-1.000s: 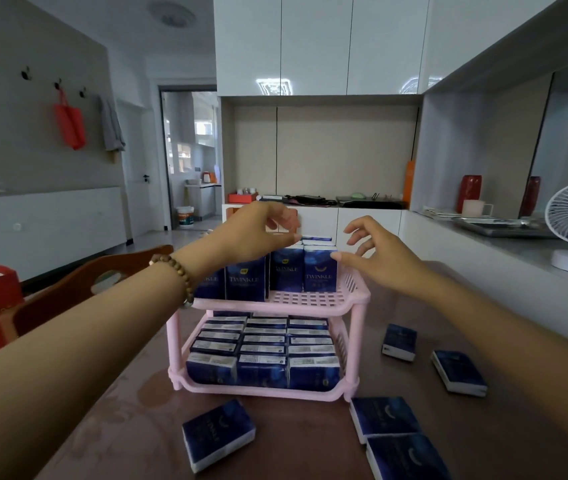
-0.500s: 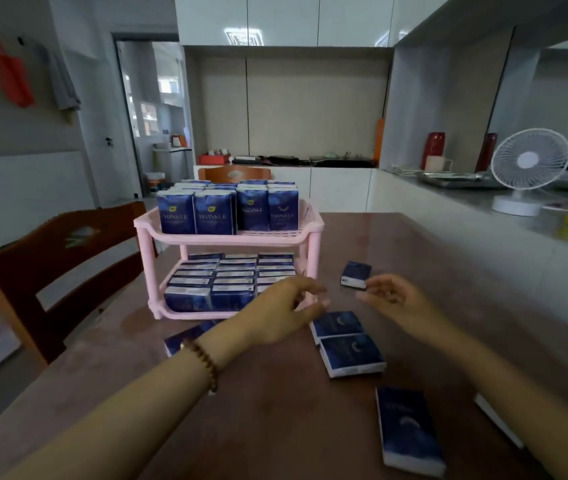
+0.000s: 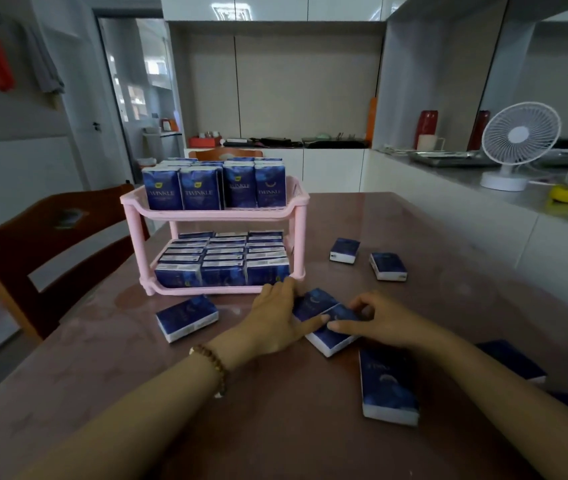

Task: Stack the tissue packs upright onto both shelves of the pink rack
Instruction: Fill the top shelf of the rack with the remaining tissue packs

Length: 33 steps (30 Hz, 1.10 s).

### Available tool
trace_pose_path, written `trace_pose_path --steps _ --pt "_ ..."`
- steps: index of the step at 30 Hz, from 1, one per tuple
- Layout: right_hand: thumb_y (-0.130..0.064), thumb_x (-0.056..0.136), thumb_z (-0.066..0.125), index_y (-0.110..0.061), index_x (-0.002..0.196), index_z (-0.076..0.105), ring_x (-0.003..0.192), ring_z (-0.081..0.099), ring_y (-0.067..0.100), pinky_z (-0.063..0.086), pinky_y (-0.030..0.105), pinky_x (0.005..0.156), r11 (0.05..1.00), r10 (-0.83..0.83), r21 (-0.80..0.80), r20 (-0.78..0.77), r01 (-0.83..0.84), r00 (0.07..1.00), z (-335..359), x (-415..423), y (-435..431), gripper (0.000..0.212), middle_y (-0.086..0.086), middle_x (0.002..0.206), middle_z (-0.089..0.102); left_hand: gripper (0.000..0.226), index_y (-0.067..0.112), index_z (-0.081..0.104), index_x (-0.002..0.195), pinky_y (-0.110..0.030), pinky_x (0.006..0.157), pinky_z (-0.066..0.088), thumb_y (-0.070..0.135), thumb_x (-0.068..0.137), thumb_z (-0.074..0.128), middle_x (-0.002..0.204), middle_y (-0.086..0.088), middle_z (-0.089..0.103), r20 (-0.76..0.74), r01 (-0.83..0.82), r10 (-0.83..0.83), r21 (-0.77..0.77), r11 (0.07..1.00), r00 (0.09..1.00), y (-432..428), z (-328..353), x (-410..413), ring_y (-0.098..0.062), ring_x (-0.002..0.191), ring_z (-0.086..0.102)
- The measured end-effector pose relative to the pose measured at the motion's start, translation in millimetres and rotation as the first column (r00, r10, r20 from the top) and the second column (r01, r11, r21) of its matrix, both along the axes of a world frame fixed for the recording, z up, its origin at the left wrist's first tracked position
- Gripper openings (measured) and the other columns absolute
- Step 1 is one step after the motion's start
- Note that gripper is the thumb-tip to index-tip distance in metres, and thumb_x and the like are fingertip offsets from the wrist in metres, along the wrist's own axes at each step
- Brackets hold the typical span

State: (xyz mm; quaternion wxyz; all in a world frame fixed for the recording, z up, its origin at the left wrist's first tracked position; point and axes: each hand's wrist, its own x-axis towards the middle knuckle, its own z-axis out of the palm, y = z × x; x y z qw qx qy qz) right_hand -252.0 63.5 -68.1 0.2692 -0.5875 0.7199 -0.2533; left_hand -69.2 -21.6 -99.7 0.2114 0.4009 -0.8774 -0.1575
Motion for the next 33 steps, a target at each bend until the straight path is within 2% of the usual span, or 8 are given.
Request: trace_pose_path --steps 3,6,10,17,20,24,29,33 --pt "-0.041 0.076 0.071 -0.021 0.1 0.064 0.081 0.056 0.008 0.048 0.025 0.07 0.996 0.086 -0.033 0.108 -0.082 0.99 -4.4 6.9 0.2 0.033 -0.007 0.089 0.061 0.081 0.023 0.047 0.118 -0.035 0.095 0.049 0.072 0.057 0.067 0.121 0.004 0.06 -0.151 0.058 -0.027 0.201 0.978 0.988 -1.4 1.8 17.8 -0.012 0.111 0.056" --pt "-0.037 0.08 0.068 -0.027 0.1 0.064 0.086 0.057 0.008 0.049 0.024 0.073 0.987 0.145 -0.092 0.14 -0.133 0.98 -8.8 11.4 -2.5 0.023 -0.011 0.095 0.061 0.06 0.026 0.056 0.119 -0.033 0.094 0.05 0.056 0.07 0.071 0.116 0.006 0.062 -0.186 0.132 -0.092 0.215 0.968 0.978 6.2 3.1 27.0 -0.009 0.105 0.059" --pt "-0.034 0.084 0.064 -0.032 0.107 0.058 0.088 0.051 0.003 0.043 0.009 0.065 0.981 0.172 -0.114 0.117 -0.159 0.978 -5.9 14.9 0.6 0.024 -0.019 0.099 0.052 0.047 0.02 0.044 0.123 -0.022 0.088 0.052 0.031 0.083 0.067 0.116 0.002 0.06 -0.338 0.215 -0.113 0.281 0.935 0.934 9.9 3.5 33.4 -0.004 0.101 0.06" --pt "-0.037 0.078 0.07 -0.022 0.11 0.059 0.088 0.053 0.002 0.042 0.006 0.064 0.973 0.173 -0.164 0.054 -0.162 0.983 -6.6 21.2 3.1 0.037 -0.005 0.104 0.06 0.058 0.018 0.026 0.137 -0.018 0.09 0.05 0.015 0.089 0.06 0.122 0.0 0.057 -0.456 0.332 -0.161 0.325 0.886 0.875 17.9 2.3 33.0 -0.006 0.106 0.061" --pt "-0.044 0.073 0.072 -0.019 0.104 0.064 0.081 0.054 0.003 0.041 0.006 0.058 0.969 0.221 -0.102 -0.036 -0.224 0.975 -3.6 20.9 4.2 0.041 -0.004 0.099 0.06 0.051 0.013 0.033 0.13 -0.026 0.092 0.052 0.011 0.088 0.062 0.121 -0.009 0.059 -0.497 0.352 -0.159 0.324 0.878 0.853 15.7 1.5 34.6 -0.014 0.107 0.062" --pt "-0.029 0.073 0.076 -0.022 0.109 0.056 0.079 0.059 -0.004 0.041 0.0 0.055 0.97 0.237 -0.1 0.161 -0.223 0.958 -3.5 21.4 7.6 0.042 -0.016 0.096 0.058 0.047 0.007 0.035 0.12 -0.036 0.088 0.055 0.004 0.084 0.066 0.115 -0.018 0.062 -0.555 0.371 -0.139 0.331 0.868 0.82 12.0 -0.6 36.5 -0.025 0.103 0.065" --pt "-0.019 0.078 0.072 -0.033 0.102 0.056 0.095 0.062 0.006 0.054 0.02 0.076 0.901 0.294 -0.379 0.174 -0.212 0.94 -5.2 20.6 3.7 0.031 -0.015 0.106 0.062 0.031 0.004 0.039 0.1 -0.023 0.059 0.046 0.008 0.085 0.065 0.071 -0.008 0.059 -0.63 0.289 -0.094 0.214 0.933 0.771 6.1 4.0 40.0 -0.012 0.062 0.056" --pt "-0.017 0.083 0.067 -0.038 0.104 0.058 0.105 0.057 0.004 0.054 0.031 0.08 0.85 0.284 -0.481 0.075 -0.215 0.956 -4.9 12.1 -0.6 0.032 -0.019 0.114 0.058 0.028 0.003 0.04 0.109 -0.013 0.059 0.041 0.008 0.089 0.06 0.078 0.004 0.058 -0.541 0.321 -0.175 0.189 0.928 0.823 4.8 23.4 50.3 0.0 0.061 0.052"
